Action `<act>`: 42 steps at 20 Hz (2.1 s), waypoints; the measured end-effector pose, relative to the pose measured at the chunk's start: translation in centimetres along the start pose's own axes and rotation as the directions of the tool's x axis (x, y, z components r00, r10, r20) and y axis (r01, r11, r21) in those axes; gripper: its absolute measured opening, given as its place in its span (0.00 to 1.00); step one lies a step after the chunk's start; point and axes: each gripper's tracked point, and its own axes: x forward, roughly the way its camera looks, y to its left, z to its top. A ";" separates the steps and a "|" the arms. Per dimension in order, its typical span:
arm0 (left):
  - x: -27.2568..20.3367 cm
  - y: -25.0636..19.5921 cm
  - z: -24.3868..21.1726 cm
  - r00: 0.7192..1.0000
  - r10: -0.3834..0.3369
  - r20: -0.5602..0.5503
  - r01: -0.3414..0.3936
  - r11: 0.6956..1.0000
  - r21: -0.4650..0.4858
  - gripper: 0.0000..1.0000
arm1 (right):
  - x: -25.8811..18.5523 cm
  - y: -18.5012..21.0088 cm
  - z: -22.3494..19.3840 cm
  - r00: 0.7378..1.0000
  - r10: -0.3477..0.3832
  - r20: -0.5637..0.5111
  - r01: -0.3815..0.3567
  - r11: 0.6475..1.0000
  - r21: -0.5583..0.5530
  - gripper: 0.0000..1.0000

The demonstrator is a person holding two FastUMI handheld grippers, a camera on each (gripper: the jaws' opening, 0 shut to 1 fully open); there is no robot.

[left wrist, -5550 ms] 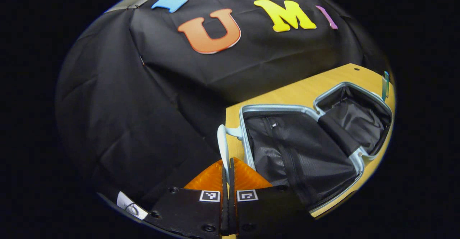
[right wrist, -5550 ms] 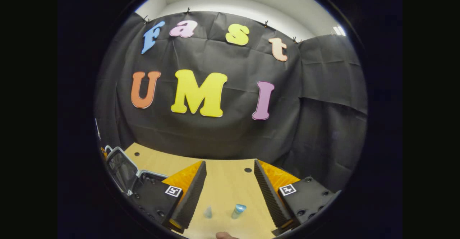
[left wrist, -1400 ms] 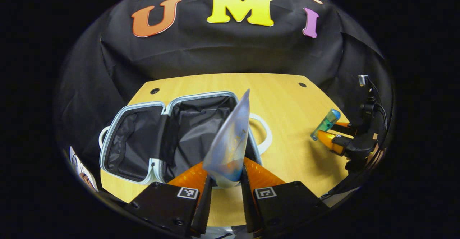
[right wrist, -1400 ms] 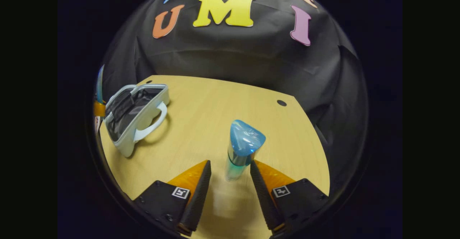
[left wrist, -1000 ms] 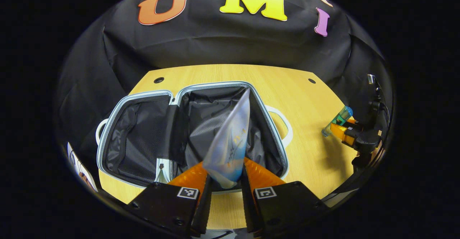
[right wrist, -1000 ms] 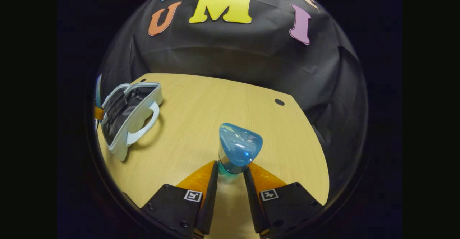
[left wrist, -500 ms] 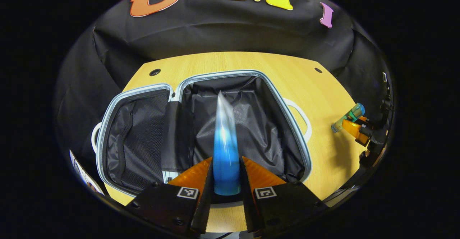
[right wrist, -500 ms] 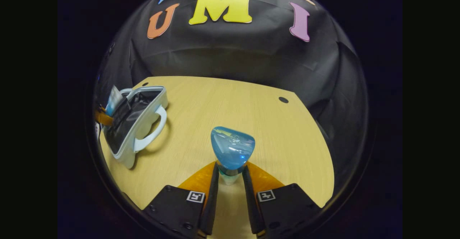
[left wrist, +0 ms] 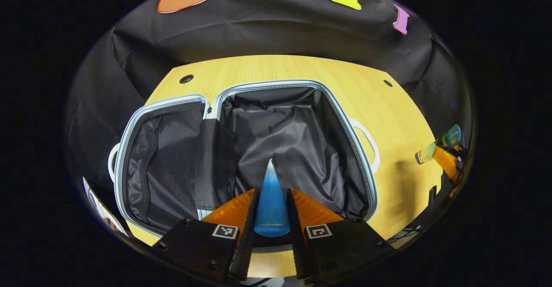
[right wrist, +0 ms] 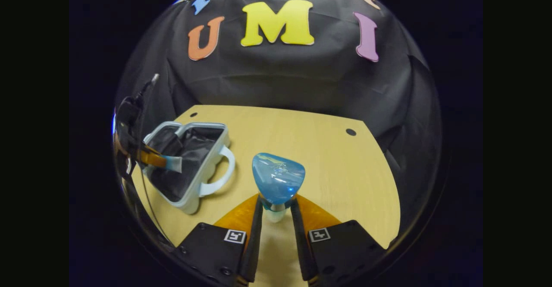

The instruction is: First open the suitcase, pack the skin care products into it, and then close the suitcase.

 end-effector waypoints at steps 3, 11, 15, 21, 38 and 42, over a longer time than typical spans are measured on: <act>0.0 1.0 -0.6 1.000 -0.009 0.017 0.010 0.999 -0.033 0.54 | -0.9 3.7 2.0 0.998 0.065 0.007 -0.065 0.998 -0.026 0.36; -2.4 3.2 -0.2 0.989 -0.059 0.139 0.069 0.995 -0.066 0.78 | 1.1 14.8 4.9 0.979 0.198 -0.050 -0.201 0.976 -0.088 0.36; -5.9 6.4 -0.4 0.961 -0.030 0.274 0.039 0.999 -0.028 0.89 | 3.2 20.6 3.1 0.952 0.256 -0.166 -0.271 0.960 -0.073 0.36; -7.7 13.3 -4.6 0.948 0.074 0.310 -0.030 0.989 -0.146 0.92 | 6.3 24.6 -2.0 0.897 0.237 -0.372 -0.268 0.963 -0.031 0.36; -8.3 27.5 -5.2 0.903 0.276 0.330 -0.111 0.891 -0.441 0.92 | 15.0 25.0 -7.1 0.796 0.108 -0.595 -0.006 0.985 0.172 0.36; -7.2 29.9 -4.8 0.911 0.253 0.325 -0.018 0.813 -0.582 0.92 | 15.0 25.0 -6.4 0.804 0.097 -0.587 0.003 0.986 0.167 0.42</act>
